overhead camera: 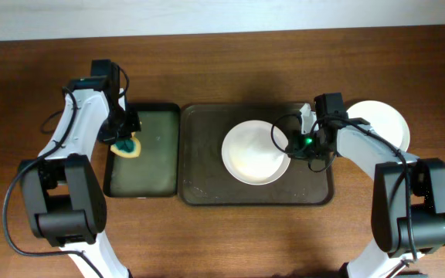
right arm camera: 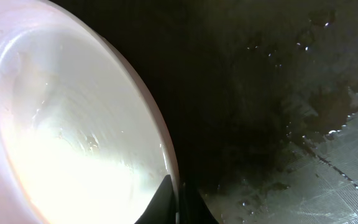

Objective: Clean dirty plates on tray and stack at the side
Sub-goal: 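Return the sponge to the black tray, release it, retract left arm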

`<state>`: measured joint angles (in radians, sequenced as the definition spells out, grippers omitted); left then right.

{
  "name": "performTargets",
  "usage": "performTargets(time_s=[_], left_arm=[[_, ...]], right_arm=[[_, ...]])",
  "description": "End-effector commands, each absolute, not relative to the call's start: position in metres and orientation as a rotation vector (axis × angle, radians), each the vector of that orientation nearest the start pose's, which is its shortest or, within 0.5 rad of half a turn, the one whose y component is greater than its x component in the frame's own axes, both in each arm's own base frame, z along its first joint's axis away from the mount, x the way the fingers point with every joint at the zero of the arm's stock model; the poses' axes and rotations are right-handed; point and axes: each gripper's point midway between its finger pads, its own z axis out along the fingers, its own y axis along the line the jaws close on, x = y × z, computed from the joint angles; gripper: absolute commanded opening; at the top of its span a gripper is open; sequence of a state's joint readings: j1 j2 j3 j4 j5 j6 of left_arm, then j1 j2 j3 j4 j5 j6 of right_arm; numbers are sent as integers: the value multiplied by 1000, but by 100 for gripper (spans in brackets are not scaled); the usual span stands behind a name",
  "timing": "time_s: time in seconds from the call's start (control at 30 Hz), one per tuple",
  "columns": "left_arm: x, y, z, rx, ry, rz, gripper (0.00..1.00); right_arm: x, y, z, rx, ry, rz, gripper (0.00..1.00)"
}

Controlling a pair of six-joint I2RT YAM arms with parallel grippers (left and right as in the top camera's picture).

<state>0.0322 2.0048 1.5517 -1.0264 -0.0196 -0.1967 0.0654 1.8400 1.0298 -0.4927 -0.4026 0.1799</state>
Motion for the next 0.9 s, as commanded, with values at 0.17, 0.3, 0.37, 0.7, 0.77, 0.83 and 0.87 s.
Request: performTargets(time_s=[0.17,0.3,0.37,0.7,0.77,0.83,0.87], left_arm=[[393,-1,18,-211,3026,-128,0],[402,-6,20,-157,2987,-175,0],[407,-6,21,-154,2969,-176,0],[425,-10,25,-140,2894,-207,15],[425,-9,25,-139,2895,-204,19],[425,-9,25,-139,2894,-205,52],[425,-9,25,-140,2894,-206,76]], right_arm=[[355,96,4,83,2874,654,4],[355,96,4,83,2874,654,4],[355,96,4,83,2874,653,4],[355,96,4,83,2874,653,4],[355,96,4,83,2874,653,4],[355,96,4,83,2874,653,4],[355,96,4,83,2874,653,4]])
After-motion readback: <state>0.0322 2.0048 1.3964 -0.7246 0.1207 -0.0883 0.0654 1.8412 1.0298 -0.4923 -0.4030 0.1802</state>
